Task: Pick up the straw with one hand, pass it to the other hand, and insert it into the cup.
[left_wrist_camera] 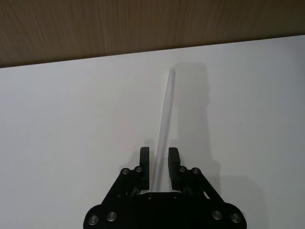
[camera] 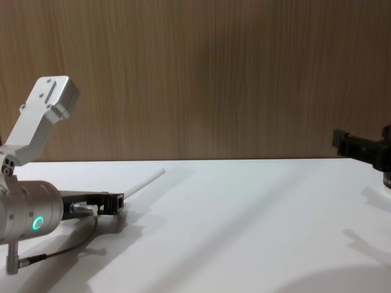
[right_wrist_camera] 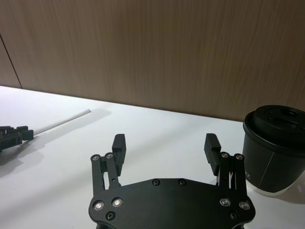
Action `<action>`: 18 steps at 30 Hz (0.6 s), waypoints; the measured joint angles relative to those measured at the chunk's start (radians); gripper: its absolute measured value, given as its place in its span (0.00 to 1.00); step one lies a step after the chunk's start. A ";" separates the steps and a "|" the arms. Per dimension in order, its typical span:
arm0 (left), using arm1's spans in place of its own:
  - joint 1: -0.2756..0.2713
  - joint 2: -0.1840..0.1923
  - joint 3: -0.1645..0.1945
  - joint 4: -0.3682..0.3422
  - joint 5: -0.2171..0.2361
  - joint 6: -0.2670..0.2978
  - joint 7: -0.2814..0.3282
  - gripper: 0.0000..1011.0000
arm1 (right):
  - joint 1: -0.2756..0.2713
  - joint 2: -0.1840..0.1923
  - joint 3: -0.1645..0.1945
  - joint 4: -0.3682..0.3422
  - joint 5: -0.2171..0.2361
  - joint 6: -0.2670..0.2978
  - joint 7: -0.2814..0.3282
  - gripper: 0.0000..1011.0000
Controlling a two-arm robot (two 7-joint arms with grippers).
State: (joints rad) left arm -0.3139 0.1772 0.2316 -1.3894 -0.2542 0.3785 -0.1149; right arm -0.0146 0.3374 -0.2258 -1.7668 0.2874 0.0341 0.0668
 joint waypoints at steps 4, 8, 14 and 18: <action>0.000 0.000 0.000 0.000 0.000 0.000 0.000 0.22 | 0.000 0.000 0.000 0.000 0.000 0.000 0.000 0.99; 0.000 0.000 0.000 0.000 0.000 0.000 0.000 0.20 | 0.000 0.000 0.000 0.000 0.000 0.000 0.000 0.99; 0.000 0.000 0.000 0.000 0.000 0.000 0.000 0.16 | 0.000 0.000 0.000 0.000 0.000 0.000 0.000 0.99; 0.000 0.000 0.000 0.000 0.000 0.000 0.000 0.13 | 0.000 0.000 0.000 0.000 0.000 0.000 0.000 0.99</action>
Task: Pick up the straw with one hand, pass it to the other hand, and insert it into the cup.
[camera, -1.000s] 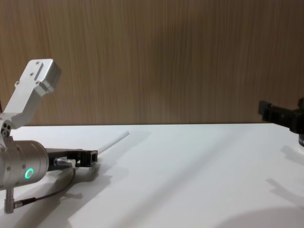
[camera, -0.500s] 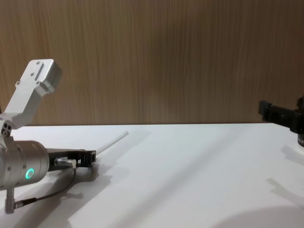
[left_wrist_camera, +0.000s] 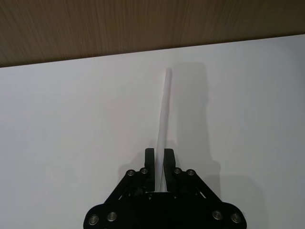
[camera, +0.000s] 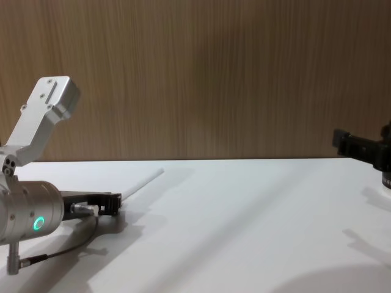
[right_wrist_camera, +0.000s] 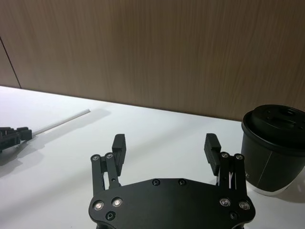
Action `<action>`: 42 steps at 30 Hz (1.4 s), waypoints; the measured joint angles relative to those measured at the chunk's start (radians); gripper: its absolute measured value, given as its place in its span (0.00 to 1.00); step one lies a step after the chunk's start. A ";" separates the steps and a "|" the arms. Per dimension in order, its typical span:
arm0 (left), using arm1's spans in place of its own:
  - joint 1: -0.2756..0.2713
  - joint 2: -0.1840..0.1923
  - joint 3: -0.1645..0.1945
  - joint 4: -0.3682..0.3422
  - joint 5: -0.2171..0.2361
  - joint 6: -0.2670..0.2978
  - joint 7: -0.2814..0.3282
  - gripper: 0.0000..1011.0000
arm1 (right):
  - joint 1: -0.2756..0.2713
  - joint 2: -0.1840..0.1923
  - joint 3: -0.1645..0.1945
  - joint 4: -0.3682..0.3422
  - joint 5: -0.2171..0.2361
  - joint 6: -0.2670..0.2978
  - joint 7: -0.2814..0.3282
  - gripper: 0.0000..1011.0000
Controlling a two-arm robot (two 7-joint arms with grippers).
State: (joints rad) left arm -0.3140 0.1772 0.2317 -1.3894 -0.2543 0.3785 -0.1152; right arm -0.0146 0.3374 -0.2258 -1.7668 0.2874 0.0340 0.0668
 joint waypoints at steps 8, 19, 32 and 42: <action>0.000 0.000 0.000 0.000 0.000 0.000 0.000 0.09 | 0.000 0.000 0.000 0.000 0.000 0.000 0.000 0.99; 0.000 -0.001 0.000 0.000 0.000 0.000 0.000 0.03 | 0.000 0.000 0.000 0.000 0.000 0.000 0.000 0.99; 0.000 0.000 -0.001 0.000 0.001 -0.002 0.000 0.01 | 0.000 0.000 0.000 0.000 0.000 0.000 0.000 0.99; 0.008 0.004 -0.002 0.005 0.011 -0.053 -0.020 0.01 | 0.000 0.000 0.000 0.000 0.000 0.000 0.000 0.99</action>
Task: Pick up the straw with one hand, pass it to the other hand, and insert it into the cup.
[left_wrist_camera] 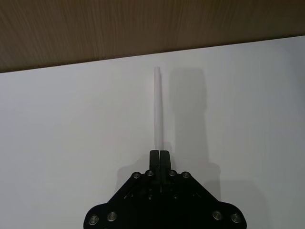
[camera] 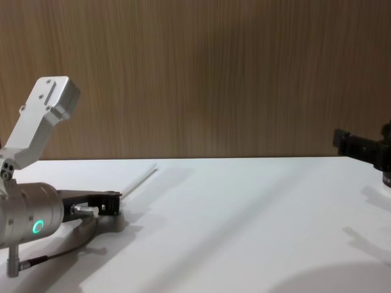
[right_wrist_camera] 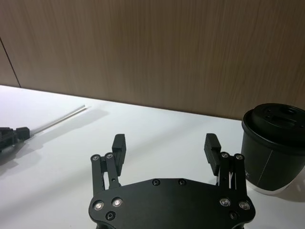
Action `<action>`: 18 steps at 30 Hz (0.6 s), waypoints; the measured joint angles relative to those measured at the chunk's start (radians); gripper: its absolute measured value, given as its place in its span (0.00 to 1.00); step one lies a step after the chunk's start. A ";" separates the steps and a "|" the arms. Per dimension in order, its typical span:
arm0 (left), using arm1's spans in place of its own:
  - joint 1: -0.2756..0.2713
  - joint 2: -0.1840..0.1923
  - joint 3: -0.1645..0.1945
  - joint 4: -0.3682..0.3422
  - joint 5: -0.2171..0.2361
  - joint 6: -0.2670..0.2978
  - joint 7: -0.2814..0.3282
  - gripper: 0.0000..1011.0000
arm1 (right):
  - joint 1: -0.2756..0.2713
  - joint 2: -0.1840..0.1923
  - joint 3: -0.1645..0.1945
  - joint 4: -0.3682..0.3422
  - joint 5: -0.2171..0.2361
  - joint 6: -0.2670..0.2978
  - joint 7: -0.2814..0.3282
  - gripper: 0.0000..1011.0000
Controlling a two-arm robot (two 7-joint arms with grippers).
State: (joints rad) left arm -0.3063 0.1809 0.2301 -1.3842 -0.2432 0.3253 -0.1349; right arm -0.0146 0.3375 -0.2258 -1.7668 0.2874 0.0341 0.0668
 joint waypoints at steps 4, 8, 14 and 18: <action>0.002 0.005 0.001 0.000 0.008 -0.040 -0.012 0.01 | 0.000 0.000 0.000 0.000 0.000 0.000 0.000 0.99; 0.004 0.010 0.002 0.000 0.016 -0.086 -0.025 0.01 | 0.000 0.000 0.000 0.000 0.000 0.000 0.000 0.99; 0.006 0.018 0.003 -0.002 0.030 -0.169 -0.048 0.01 | 0.000 0.000 0.000 0.000 0.000 0.000 0.000 0.99; 0.007 0.022 0.003 -0.004 0.037 -0.229 -0.065 0.01 | 0.000 0.000 0.000 0.000 0.000 0.000 0.000 0.99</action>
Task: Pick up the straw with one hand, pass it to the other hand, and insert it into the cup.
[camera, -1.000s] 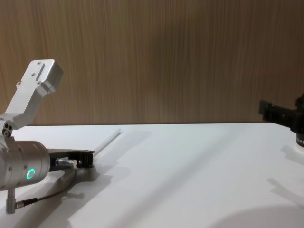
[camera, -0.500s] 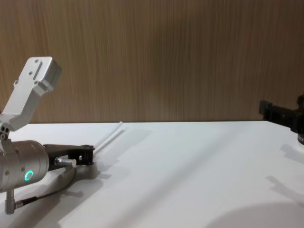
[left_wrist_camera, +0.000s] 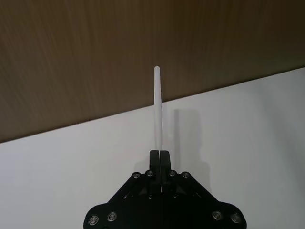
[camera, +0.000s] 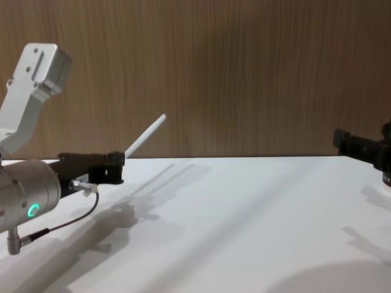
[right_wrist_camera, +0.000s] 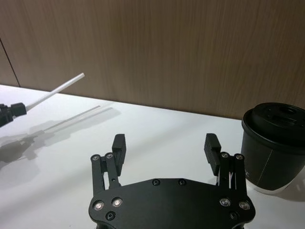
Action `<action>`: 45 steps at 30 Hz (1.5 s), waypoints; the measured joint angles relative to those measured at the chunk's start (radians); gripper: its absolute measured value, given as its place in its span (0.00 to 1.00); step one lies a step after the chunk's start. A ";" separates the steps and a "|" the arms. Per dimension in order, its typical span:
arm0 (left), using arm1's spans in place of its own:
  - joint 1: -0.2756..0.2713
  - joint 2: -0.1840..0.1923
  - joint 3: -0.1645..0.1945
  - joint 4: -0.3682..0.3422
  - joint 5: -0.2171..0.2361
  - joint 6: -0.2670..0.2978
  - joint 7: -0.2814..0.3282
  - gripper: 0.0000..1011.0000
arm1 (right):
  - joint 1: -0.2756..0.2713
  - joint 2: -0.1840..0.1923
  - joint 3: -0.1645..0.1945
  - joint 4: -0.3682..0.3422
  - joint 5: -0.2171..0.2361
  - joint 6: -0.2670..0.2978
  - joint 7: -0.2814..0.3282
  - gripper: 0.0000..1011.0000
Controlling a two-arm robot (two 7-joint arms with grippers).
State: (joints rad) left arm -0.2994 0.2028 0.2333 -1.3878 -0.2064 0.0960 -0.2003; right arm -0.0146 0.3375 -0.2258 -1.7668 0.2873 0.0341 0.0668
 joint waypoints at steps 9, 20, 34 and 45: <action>-0.001 0.007 -0.003 -0.008 0.007 -0.135 -0.046 0.01 | 0.000 0.000 0.000 0.000 0.000 0.000 0.000 0.99; -0.011 0.016 0.001 -0.026 -0.011 -0.300 -0.123 0.01 | 0.000 0.000 0.000 0.000 0.000 0.000 0.000 0.99; -0.060 0.015 0.022 -0.041 -0.058 -0.474 -0.219 0.01 | 0.000 0.000 0.000 0.000 0.000 0.000 0.000 0.99; -0.100 0.021 0.042 -0.054 -0.074 -0.561 -0.275 0.01 | 0.000 0.000 0.000 0.000 0.000 0.000 0.000 0.99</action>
State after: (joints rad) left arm -0.3994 0.2242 0.2755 -1.4420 -0.2800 -0.4649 -0.4749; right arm -0.0146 0.3375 -0.2258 -1.7668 0.2874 0.0340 0.0668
